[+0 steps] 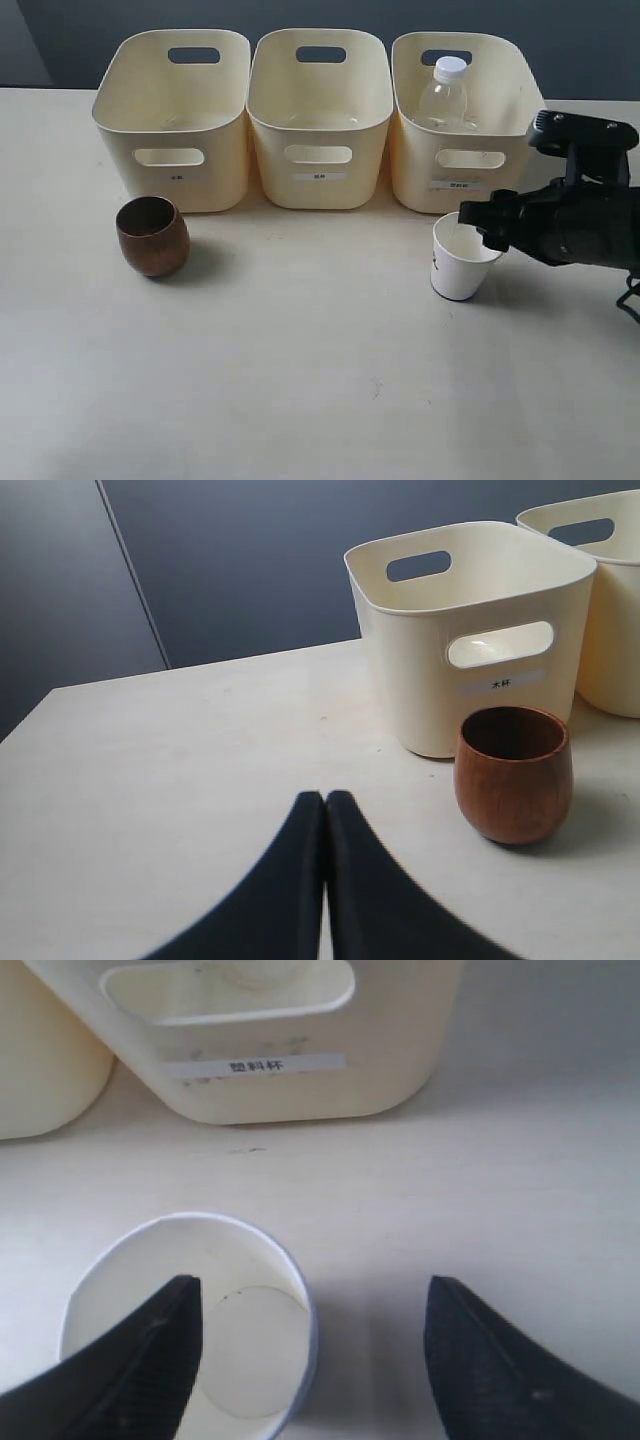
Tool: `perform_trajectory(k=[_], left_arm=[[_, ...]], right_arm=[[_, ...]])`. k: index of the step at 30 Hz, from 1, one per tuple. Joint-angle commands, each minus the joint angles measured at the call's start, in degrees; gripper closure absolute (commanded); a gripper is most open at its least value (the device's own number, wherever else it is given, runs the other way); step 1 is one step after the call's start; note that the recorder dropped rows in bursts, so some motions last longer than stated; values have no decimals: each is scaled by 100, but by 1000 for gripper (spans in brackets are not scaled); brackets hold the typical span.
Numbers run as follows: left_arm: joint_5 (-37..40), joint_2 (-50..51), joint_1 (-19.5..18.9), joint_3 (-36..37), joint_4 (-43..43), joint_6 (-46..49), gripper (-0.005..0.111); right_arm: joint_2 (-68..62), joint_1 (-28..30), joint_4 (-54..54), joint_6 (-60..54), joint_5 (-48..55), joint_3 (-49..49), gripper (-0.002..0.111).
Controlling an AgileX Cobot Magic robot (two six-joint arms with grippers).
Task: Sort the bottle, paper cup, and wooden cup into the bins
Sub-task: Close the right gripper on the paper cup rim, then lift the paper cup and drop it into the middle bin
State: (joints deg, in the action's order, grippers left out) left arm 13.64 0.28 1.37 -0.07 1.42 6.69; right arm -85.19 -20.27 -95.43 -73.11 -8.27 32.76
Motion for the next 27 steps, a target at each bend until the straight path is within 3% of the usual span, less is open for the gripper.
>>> perform_trajectory(k=[1,8,11,16,27], left_arm=[[8,-28,-13,7,-5,-11,107],[8,-28,-13,7,-5,-11,107],[8,-28,-13,7,-5,-11,107],[8,-28,-13,7,-5,-11,107],[8,-28,-13,7,-5,-11,107]], right_arm=[[-229,20,-58,-9,22,28,47],[-487,20,-58,-22,7,72,51],[-487,20,-58,-22,-4,72,66],[-487,20,9,-22,10,72,109],[-438,20,9,-35,657,80,108]])
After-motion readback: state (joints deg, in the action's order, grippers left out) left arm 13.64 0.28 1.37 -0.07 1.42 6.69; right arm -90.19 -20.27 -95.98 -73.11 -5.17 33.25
